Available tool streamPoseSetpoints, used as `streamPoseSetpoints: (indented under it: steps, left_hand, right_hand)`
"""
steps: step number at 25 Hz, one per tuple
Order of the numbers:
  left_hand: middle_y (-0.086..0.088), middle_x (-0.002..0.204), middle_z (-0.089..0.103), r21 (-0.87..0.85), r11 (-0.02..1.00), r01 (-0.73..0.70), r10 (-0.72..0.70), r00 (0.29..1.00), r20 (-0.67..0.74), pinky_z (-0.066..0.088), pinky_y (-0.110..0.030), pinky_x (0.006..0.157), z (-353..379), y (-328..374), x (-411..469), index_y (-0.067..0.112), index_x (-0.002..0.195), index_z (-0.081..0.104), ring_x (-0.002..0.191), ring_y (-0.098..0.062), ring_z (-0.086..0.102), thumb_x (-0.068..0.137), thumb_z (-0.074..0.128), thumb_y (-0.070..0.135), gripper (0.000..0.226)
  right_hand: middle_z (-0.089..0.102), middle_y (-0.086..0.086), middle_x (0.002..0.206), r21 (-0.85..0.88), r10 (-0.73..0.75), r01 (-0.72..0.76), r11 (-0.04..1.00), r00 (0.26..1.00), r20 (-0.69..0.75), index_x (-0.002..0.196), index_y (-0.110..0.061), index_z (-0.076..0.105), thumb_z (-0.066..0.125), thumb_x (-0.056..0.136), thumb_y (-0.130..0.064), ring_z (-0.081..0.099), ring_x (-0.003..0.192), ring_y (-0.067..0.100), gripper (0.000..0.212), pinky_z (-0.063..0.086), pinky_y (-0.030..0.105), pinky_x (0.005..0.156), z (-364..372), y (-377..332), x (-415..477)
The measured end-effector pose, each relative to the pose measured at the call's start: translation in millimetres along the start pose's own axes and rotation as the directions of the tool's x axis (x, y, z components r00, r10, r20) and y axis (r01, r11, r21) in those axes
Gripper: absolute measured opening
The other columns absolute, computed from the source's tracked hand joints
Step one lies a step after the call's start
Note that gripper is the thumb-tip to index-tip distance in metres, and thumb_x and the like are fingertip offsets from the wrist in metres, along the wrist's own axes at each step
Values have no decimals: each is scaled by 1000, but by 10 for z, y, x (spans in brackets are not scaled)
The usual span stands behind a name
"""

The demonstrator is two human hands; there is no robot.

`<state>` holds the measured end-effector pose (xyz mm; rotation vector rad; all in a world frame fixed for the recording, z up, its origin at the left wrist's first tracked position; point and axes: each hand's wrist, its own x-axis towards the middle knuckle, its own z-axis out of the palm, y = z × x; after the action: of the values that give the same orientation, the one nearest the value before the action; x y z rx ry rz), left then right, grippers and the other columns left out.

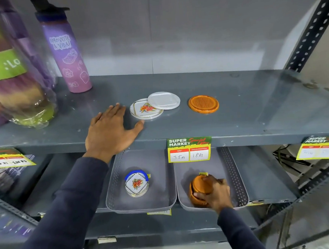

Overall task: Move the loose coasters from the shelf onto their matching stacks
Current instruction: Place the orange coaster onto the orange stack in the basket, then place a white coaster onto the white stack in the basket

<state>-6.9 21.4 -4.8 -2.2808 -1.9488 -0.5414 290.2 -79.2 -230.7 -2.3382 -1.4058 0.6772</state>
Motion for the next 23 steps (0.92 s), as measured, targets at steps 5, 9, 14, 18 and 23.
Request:
streamPoseSetpoints:
  steps: [5, 9, 14, 18, 23]
  left_hand:
    - [1, 159, 33, 6, 1000, -4, 4, 1000, 0, 19, -41, 118, -3, 15, -6, 18, 148, 38, 147, -17, 27, 80, 31, 74, 89]
    - [0, 159, 34, 10, 1000, -8, 8, 1000, 0, 20, -42, 118, -3, 5, -7, 18, 148, 39, 147, -18, 28, 82, 34, 74, 87]
    - [-2, 158, 35, -2, 1000, -7, 8, 1000, 12, 21, -44, 118, -20, 9, -13, 17, 148, 39, 147, -19, 28, 82, 33, 74, 87]
    - [-2, 160, 31, -12, 1000, -11, 11, 1000, 22, 19, -42, 119, -55, 23, -28, 17, 149, 37, 148, -18, 25, 87, 37, 70, 81]
    - [0, 161, 29, -21, 1000, 2, -2, 1000, 24, 16, -40, 120, -59, 49, -42, 18, 150, 34, 149, -16, 22, 87, 36, 69, 81]
  right_hand:
    - [59, 8, 109, -29, -105, 105, 994, 994, -4, 124, -32, 60, 89, 56, -53, 52, 116, 33, 77, 43, 38, 101, -4, 74, -71]
    - [57, 7, 118, -60, -80, 81, 995, 996, 26, 124, -40, 60, 86, 52, -64, 52, 119, 30, 79, 42, 36, 103, 19, 76, -83]
    - [59, -4, 131, -182, -126, 138, 974, 989, 75, 119, -37, 65, 72, 69, -67, 36, 132, 24, 58, 32, 40, 104, 35, 75, -68]
    - [55, -15, 135, -40, -341, 339, 940, 937, -70, 116, -35, 67, 48, 77, -80, 47, 127, 20, 63, 41, 41, 103, -109, 26, -173]
    - [72, 2, 96, -65, -625, 840, 539, 348, -698, 90, -11, 77, 74, 85, -16, 64, 91, 16, 7, 51, 30, 83, -891, -568, -779]
